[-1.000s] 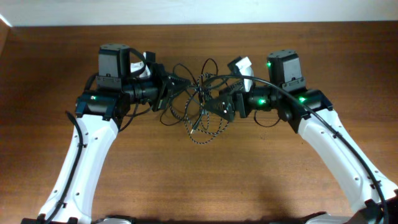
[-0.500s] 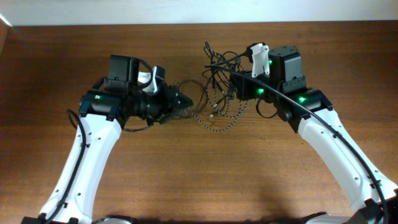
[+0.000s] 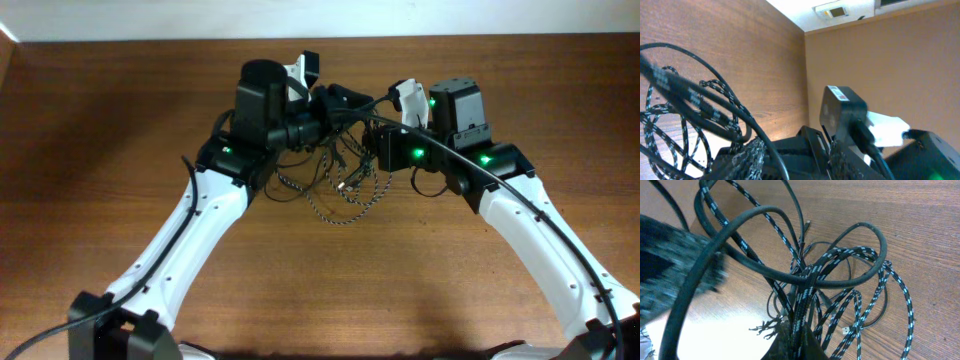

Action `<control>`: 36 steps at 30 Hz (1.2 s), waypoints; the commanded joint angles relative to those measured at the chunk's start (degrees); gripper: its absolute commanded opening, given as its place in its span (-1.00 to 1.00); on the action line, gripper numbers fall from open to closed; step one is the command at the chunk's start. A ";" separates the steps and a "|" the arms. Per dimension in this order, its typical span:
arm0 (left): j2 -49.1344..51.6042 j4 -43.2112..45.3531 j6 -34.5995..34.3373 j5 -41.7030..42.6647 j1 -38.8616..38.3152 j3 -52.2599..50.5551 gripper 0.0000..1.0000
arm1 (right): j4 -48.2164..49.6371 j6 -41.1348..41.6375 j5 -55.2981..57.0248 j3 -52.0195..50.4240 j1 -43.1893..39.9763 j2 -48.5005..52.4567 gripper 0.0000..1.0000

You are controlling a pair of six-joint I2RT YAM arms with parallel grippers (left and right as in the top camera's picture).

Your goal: Untangle cables

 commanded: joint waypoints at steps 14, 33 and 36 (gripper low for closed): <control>2.73 40.11 -12.24 41.81 24.57 0.55 -1.00 | -9.55 7.34 47.19 0.55 -0.26 -0.13 -0.81; -38.14 51.06 -17.57 53.05 54.69 0.55 -1.00 | -4.07 15.91 33.11 0.50 -31.43 13.97 0.94; -38.05 29.00 -5.01 53.00 55.06 0.22 -1.00 | -1.29 9.46 7.21 2.38 -32.39 10.99 0.98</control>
